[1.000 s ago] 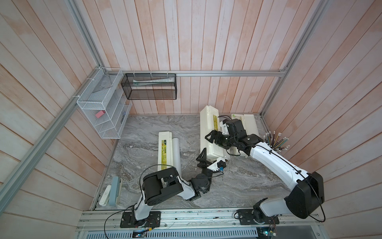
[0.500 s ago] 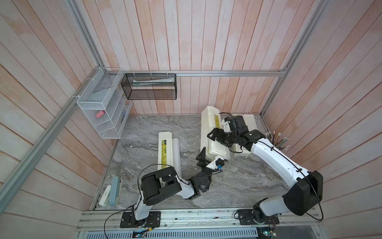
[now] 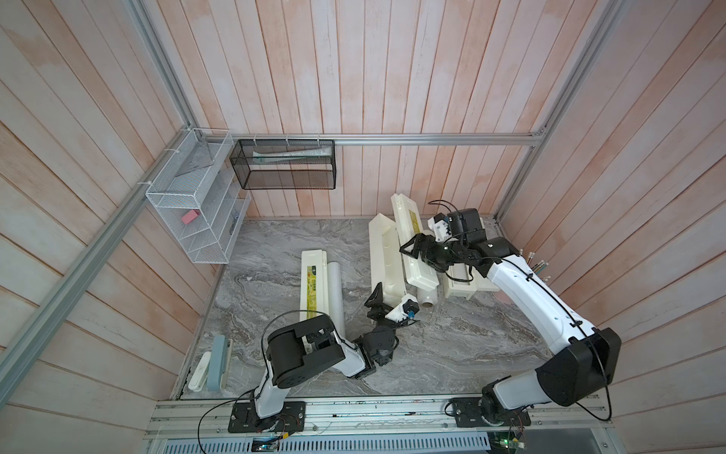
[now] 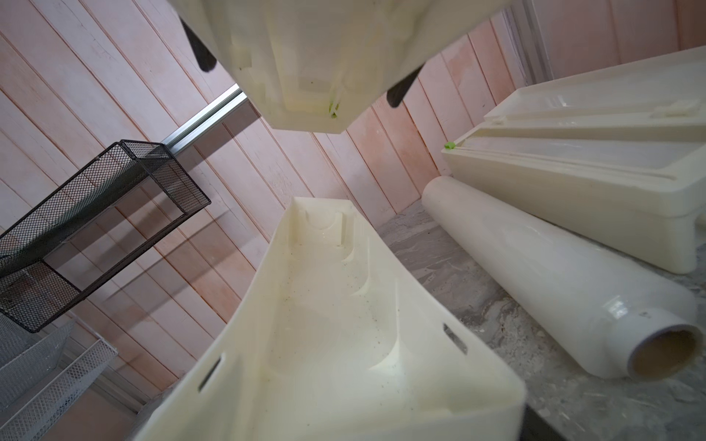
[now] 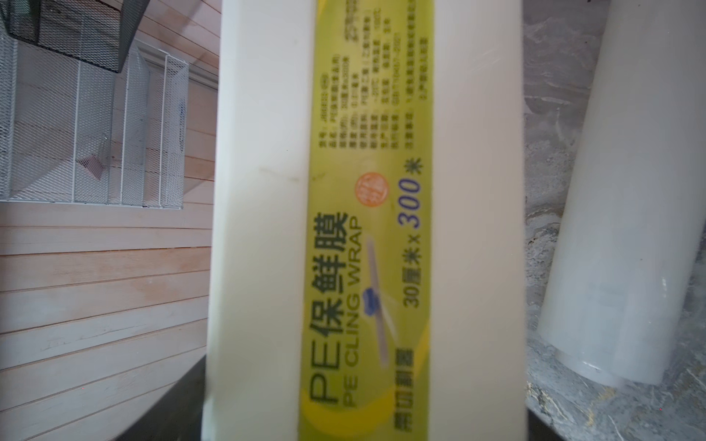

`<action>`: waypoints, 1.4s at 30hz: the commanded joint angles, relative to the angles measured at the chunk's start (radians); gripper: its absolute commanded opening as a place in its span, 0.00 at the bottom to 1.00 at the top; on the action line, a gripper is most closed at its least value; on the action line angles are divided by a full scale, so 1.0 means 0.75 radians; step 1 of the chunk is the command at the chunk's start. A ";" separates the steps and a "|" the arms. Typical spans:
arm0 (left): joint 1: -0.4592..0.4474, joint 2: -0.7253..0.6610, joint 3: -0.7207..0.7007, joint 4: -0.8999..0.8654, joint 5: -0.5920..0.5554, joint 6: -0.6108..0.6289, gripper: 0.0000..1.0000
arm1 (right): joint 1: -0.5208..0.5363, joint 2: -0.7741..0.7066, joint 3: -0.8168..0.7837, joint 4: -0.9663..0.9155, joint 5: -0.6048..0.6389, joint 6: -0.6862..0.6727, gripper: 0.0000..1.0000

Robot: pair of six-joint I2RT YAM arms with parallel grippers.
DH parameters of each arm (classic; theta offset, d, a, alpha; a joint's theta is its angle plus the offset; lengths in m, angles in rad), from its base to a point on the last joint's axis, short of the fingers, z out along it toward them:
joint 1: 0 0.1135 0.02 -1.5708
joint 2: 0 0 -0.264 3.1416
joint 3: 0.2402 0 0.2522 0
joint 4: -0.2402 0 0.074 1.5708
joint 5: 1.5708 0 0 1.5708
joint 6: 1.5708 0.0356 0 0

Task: Put plastic wrap rolls into dispensers
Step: Open the lid of the plastic wrap cutting box, then place the plastic wrap cutting box at the center of the board, then place the lid at the center of the board.

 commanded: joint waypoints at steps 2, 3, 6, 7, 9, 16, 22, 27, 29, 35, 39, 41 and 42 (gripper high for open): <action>-0.008 -0.041 -0.024 -0.081 -0.040 -0.187 0.05 | -0.020 -0.021 0.022 0.030 -0.021 -0.032 0.59; -0.008 -0.065 -0.028 -0.141 -0.037 -0.257 0.06 | -0.020 -0.016 0.010 0.039 -0.011 -0.034 0.59; -0.008 -0.145 -0.029 -0.369 -0.012 -0.501 0.09 | -0.022 0.007 -0.028 0.052 0.058 -0.049 0.59; -0.008 -0.170 -0.029 -0.449 0.000 -0.583 0.10 | -0.021 0.023 -0.036 0.049 0.085 -0.063 0.59; -0.008 -0.212 -0.029 -0.567 0.025 -0.702 0.13 | -0.022 0.047 -0.057 0.057 0.124 -0.077 0.59; 0.077 -0.318 -0.079 -0.744 0.116 -0.938 0.15 | -0.021 0.169 -0.113 0.138 0.186 -0.112 0.61; 0.173 -0.374 -0.084 -0.886 0.226 -1.108 0.15 | -0.022 0.258 -0.123 0.179 0.232 -0.121 0.63; 0.192 -0.354 -0.048 -0.980 0.272 -1.168 0.21 | -0.021 0.346 -0.116 0.221 0.234 -0.112 0.65; 0.191 -0.339 -0.004 -1.056 0.305 -1.221 0.29 | -0.021 0.391 -0.103 0.233 0.243 -0.110 0.66; 0.193 -0.331 0.038 -1.257 0.346 -1.509 0.55 | -0.018 0.487 -0.064 0.243 0.319 -0.108 0.70; 0.193 -0.341 0.030 -1.344 0.367 -1.645 0.71 | 0.002 0.545 -0.019 0.229 0.382 -0.118 0.78; 0.194 -0.350 0.015 -1.352 0.379 -1.675 0.76 | 0.006 0.584 0.000 0.219 0.393 -0.118 0.80; 0.194 -0.356 0.007 -1.353 0.378 -1.687 0.79 | 0.010 0.597 0.007 0.214 0.401 -0.117 0.82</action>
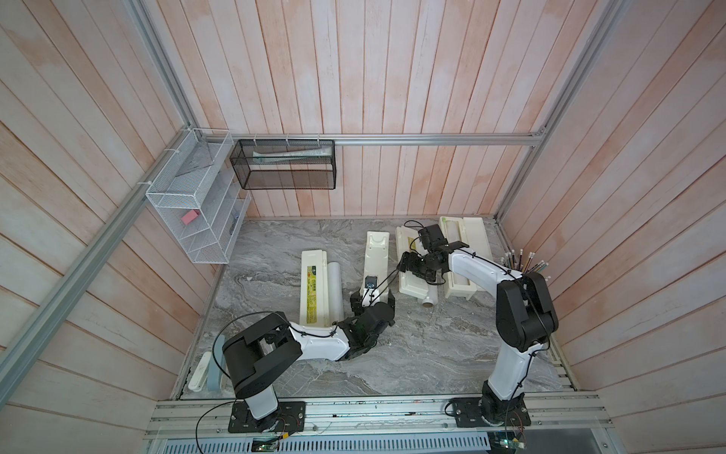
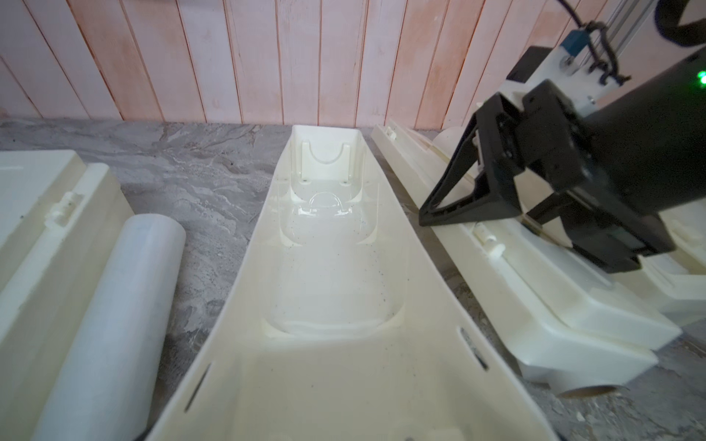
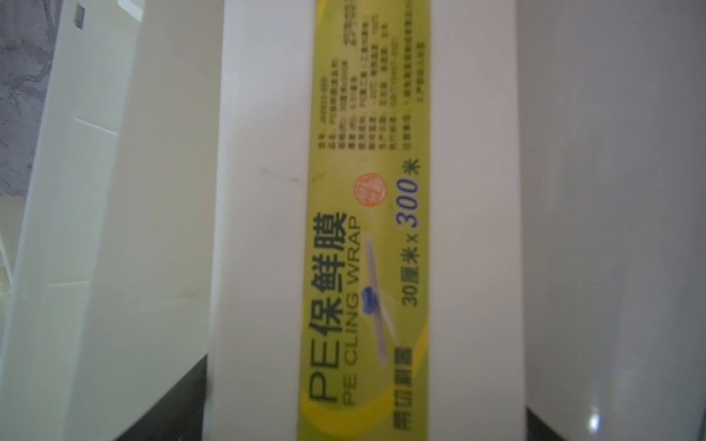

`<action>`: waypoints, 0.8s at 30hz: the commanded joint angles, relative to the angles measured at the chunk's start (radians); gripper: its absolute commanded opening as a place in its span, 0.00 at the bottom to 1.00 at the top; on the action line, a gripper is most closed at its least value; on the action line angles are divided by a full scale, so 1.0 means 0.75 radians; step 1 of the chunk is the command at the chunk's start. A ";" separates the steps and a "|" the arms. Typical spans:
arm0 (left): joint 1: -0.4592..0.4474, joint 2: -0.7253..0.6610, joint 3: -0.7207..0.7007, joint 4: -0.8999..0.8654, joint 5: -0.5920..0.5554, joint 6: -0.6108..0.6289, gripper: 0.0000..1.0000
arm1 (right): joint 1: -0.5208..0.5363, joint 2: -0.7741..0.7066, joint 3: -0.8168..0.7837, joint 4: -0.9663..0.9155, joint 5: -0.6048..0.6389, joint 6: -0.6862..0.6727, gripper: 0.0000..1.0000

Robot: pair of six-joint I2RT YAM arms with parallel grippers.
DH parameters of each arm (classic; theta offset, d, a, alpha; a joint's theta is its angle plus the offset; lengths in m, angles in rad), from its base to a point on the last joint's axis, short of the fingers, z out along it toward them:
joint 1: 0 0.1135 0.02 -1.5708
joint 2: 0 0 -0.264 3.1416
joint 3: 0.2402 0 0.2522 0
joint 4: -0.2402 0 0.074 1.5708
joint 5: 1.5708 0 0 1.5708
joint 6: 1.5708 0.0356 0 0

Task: Put plastic wrap rolls into dispensers
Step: Place the lid at the center of the board.

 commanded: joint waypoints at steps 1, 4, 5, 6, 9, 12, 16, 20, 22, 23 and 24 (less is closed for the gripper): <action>0.001 -0.004 -0.034 -0.162 0.097 -0.153 0.84 | 0.020 0.046 0.066 0.015 0.076 -0.018 0.84; 0.001 -0.026 -0.049 -0.180 0.095 -0.176 1.00 | 0.038 0.070 0.081 -0.001 0.114 -0.021 0.91; 0.001 -0.034 -0.054 -0.183 0.099 -0.184 1.00 | 0.040 0.074 0.083 0.000 0.113 -0.021 0.92; 0.001 -0.039 -0.056 -0.184 0.101 -0.193 1.00 | 0.042 0.078 0.087 -0.002 0.116 -0.022 0.93; 0.000 -0.055 -0.056 -0.211 0.122 -0.222 1.00 | 0.055 0.092 0.117 -0.036 0.171 -0.036 0.97; 0.001 -0.080 -0.061 -0.229 0.151 -0.250 1.00 | 0.070 0.101 0.163 -0.079 0.227 -0.048 0.98; 0.000 -0.126 -0.060 -0.270 0.188 -0.248 1.00 | 0.115 0.153 0.293 -0.215 0.348 -0.096 0.98; 0.001 -0.170 -0.056 -0.297 0.193 -0.237 1.00 | 0.128 0.165 0.307 -0.233 0.380 -0.104 0.98; 0.002 -0.194 -0.062 -0.295 0.193 -0.221 1.00 | 0.128 0.143 0.288 -0.213 0.383 -0.099 0.98; 0.007 -0.203 -0.058 -0.295 0.196 -0.209 1.00 | 0.126 0.131 0.277 -0.204 0.391 -0.097 0.98; 0.016 -0.210 -0.051 -0.302 0.202 -0.197 1.00 | 0.124 0.116 0.271 -0.198 0.410 -0.096 0.98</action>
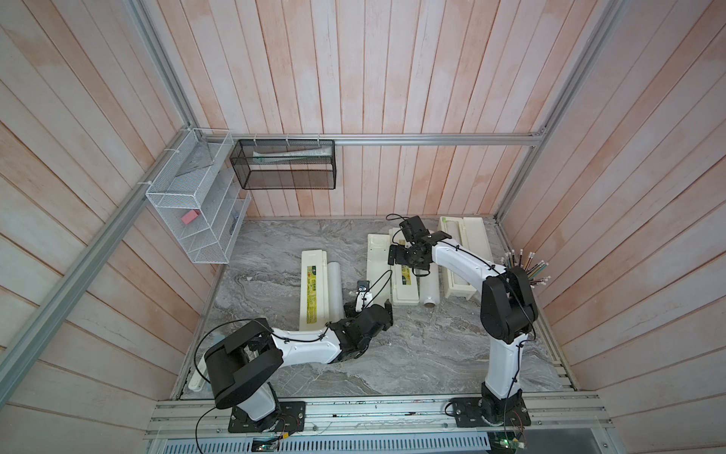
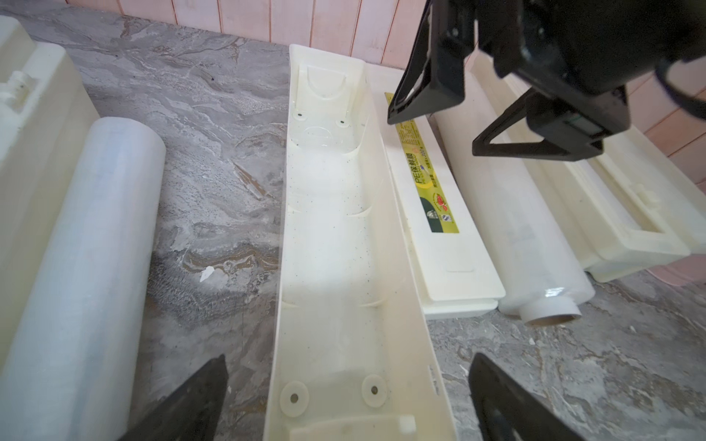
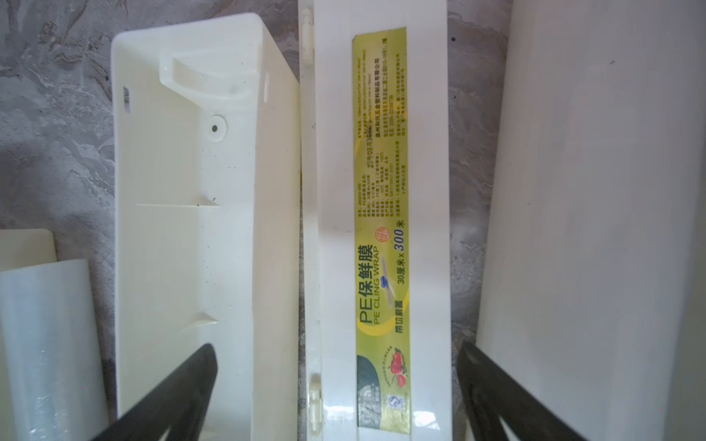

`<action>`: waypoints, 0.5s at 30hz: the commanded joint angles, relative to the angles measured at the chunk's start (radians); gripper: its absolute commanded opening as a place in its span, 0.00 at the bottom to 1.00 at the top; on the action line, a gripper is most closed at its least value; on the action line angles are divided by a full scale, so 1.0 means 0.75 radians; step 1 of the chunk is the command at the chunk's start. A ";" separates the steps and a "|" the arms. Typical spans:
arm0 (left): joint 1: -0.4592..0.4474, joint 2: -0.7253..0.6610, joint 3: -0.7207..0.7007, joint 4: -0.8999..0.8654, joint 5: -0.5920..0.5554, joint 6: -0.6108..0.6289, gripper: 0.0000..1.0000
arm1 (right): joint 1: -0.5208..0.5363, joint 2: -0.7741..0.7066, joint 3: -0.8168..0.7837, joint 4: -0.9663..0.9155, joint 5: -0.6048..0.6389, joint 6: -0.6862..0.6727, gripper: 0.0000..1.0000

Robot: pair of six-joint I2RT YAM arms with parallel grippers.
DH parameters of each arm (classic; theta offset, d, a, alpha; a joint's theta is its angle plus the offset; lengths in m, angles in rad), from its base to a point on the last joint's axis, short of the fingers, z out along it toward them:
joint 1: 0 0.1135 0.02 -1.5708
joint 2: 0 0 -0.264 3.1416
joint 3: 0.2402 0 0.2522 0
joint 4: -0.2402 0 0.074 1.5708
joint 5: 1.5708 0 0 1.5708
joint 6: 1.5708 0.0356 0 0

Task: Put plastic wrap rolls into dispensers
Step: Place the lid at the center of the board.

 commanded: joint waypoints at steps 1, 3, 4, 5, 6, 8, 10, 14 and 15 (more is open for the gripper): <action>0.029 -0.047 0.007 -0.044 0.039 0.038 1.00 | -0.008 -0.030 -0.023 -0.044 0.093 -0.018 0.98; 0.078 -0.061 0.017 -0.048 0.092 0.053 1.00 | -0.018 -0.051 -0.040 -0.045 0.125 -0.030 0.98; 0.099 -0.070 0.021 -0.046 0.137 0.065 1.00 | -0.028 -0.061 -0.050 -0.049 0.143 -0.037 0.97; 0.157 -0.075 0.026 -0.040 0.171 0.084 1.00 | -0.036 -0.070 -0.062 -0.045 0.152 -0.045 0.96; 0.186 -0.079 0.038 -0.039 0.198 0.116 0.98 | -0.047 -0.079 -0.080 -0.040 0.160 -0.053 0.95; 0.234 -0.074 0.073 -0.058 0.236 0.166 0.95 | -0.076 -0.089 -0.105 -0.033 0.171 -0.058 0.93; 0.271 -0.067 0.107 -0.049 0.265 0.230 0.93 | -0.106 -0.106 -0.150 -0.005 0.179 -0.062 0.91; 0.348 -0.001 0.197 -0.077 0.372 0.291 0.91 | -0.151 -0.123 -0.202 0.025 0.177 -0.072 0.87; 0.363 0.022 0.221 -0.080 0.394 0.299 0.90 | -0.159 -0.123 -0.210 0.034 0.175 -0.075 0.86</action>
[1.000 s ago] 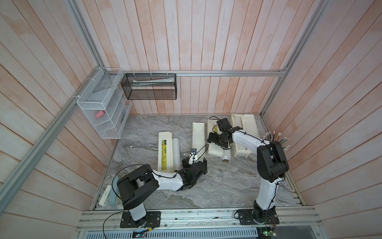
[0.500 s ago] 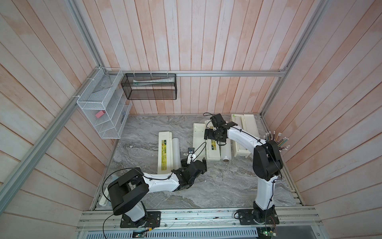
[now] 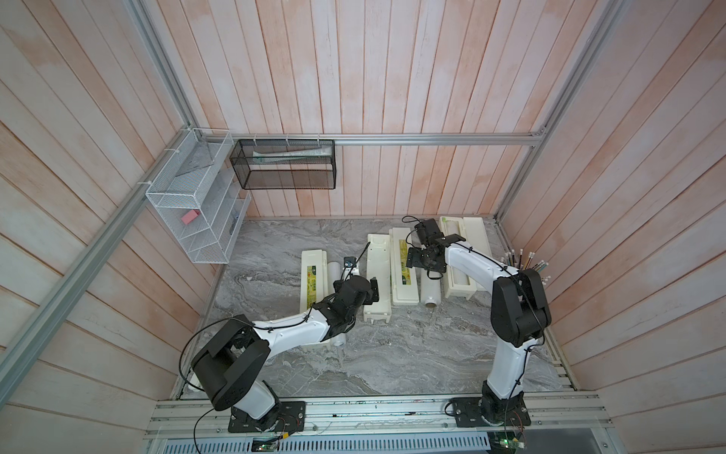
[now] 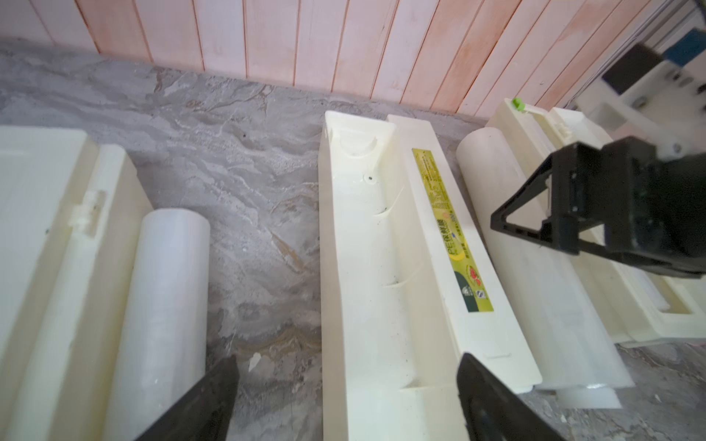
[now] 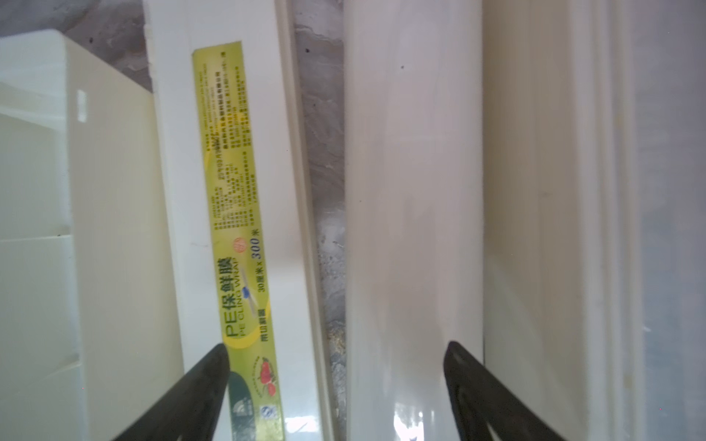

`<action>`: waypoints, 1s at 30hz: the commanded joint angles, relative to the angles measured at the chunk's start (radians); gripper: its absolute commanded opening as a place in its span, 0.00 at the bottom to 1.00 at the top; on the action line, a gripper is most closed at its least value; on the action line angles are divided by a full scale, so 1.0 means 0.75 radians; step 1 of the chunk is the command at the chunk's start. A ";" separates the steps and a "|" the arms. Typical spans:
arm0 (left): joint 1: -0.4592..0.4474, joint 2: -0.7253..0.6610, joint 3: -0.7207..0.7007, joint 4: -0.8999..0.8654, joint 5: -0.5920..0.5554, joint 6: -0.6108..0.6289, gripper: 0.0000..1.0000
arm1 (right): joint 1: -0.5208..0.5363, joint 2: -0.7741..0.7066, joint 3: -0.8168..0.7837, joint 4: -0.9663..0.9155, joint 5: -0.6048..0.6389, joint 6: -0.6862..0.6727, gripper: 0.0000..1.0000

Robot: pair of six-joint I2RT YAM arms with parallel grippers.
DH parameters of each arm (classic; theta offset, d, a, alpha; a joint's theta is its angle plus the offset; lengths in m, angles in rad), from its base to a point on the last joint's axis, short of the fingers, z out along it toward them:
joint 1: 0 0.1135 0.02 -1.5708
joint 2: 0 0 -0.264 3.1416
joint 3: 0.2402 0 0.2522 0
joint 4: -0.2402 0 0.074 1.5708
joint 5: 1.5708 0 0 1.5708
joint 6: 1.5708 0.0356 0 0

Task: Put plastic wrap rolls into dispensers
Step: Place the lid at the center of the board, then pick up the plastic wrap from the center of the board.

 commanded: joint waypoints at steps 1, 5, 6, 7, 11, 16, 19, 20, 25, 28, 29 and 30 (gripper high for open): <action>0.045 0.071 0.087 -0.026 0.128 0.095 0.90 | -0.025 -0.028 -0.037 0.017 0.034 -0.018 0.85; 0.090 0.170 0.159 -0.032 0.182 0.116 0.89 | -0.053 0.004 -0.049 0.026 0.038 -0.023 0.80; 0.098 0.195 0.181 -0.037 0.192 0.122 0.89 | -0.058 0.012 -0.055 0.032 0.037 -0.023 0.80; 0.105 0.215 0.198 -0.040 0.201 0.126 0.88 | -0.064 0.019 -0.057 0.034 0.037 -0.023 0.79; 0.131 0.302 0.253 -0.048 0.247 0.137 0.86 | -0.073 0.048 -0.061 0.050 0.024 -0.018 0.76; 0.145 0.366 0.280 -0.041 0.282 0.131 0.85 | -0.077 0.126 -0.015 0.033 0.035 -0.027 0.76; 0.147 0.400 0.296 -0.064 0.297 0.125 0.83 | -0.073 0.150 0.004 0.043 -0.006 -0.033 0.76; 0.147 0.405 0.294 -0.067 0.300 0.121 0.82 | -0.073 0.140 -0.009 0.070 -0.033 -0.037 0.76; 0.147 0.399 0.268 -0.065 0.297 0.107 0.76 | -0.068 0.100 -0.050 0.137 -0.052 -0.037 0.75; 0.147 0.393 0.262 -0.065 0.316 0.088 0.75 | -0.070 0.139 -0.015 0.122 -0.065 -0.049 0.75; 0.147 0.393 0.261 -0.066 0.319 0.082 0.75 | -0.072 0.158 -0.002 0.115 -0.069 -0.053 0.75; 0.147 0.390 0.255 -0.066 0.322 0.073 0.75 | -0.073 0.179 0.014 0.106 -0.071 -0.057 0.75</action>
